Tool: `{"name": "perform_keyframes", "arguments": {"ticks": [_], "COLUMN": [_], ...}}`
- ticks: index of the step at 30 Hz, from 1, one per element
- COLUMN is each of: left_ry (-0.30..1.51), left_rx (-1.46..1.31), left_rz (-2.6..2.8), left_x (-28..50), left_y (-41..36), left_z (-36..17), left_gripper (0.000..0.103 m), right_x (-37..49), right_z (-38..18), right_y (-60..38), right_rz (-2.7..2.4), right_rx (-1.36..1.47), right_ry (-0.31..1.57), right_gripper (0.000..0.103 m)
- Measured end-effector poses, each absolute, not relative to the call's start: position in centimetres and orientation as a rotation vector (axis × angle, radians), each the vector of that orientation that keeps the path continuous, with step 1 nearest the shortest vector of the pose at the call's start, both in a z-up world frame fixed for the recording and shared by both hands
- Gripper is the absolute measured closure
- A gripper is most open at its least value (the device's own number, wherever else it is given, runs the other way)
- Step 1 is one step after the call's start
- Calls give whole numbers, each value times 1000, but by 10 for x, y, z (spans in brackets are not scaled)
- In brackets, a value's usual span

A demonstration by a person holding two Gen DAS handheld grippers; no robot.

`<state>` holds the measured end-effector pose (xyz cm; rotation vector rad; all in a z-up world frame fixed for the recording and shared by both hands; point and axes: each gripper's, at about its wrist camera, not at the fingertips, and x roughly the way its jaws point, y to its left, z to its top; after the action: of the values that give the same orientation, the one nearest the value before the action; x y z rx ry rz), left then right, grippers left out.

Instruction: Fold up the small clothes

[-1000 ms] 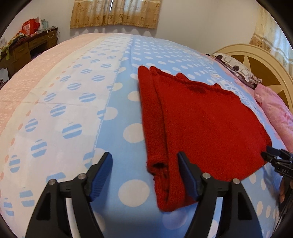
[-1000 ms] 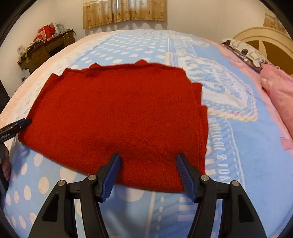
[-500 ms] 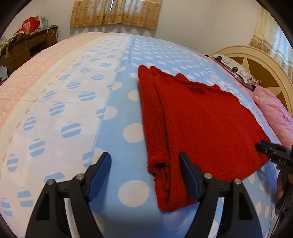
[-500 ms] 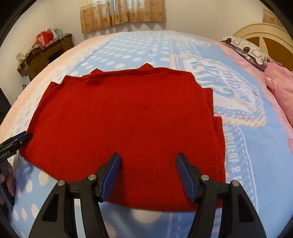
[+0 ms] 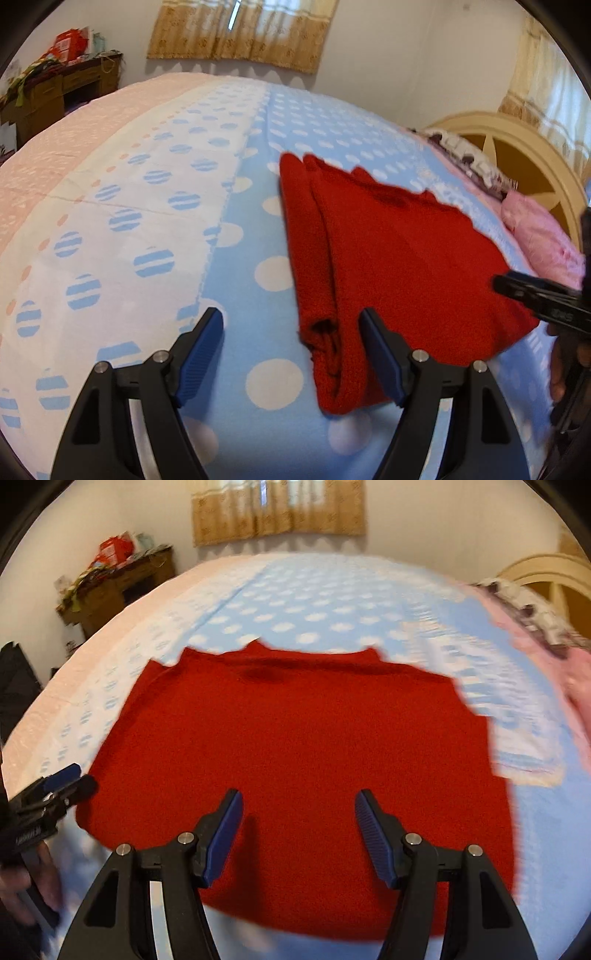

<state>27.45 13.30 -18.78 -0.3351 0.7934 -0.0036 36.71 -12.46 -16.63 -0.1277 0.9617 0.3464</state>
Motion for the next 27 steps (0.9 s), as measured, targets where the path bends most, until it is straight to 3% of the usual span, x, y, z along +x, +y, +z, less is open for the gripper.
{"name": "perform_keyframes", "arguments": {"ticks": [2, 17, 27], "left_ry": [785, 841, 765], "left_rx": [-366, -354, -534], "left_rz": [14, 20, 111], "left_x": [273, 275, 258], "left_y": [139, 137, 171], "left_z": [-188, -196, -195], "left_gripper": [15, 10, 10], "right_x": [370, 323, 286], "right_z": [-181, -186, -171], "right_y": [-108, -96, -69], "right_rz": [366, 338, 451], "right_rx": [-124, -242, -362], "right_ry": [998, 914, 809], "right_gripper": [39, 37, 35]}}
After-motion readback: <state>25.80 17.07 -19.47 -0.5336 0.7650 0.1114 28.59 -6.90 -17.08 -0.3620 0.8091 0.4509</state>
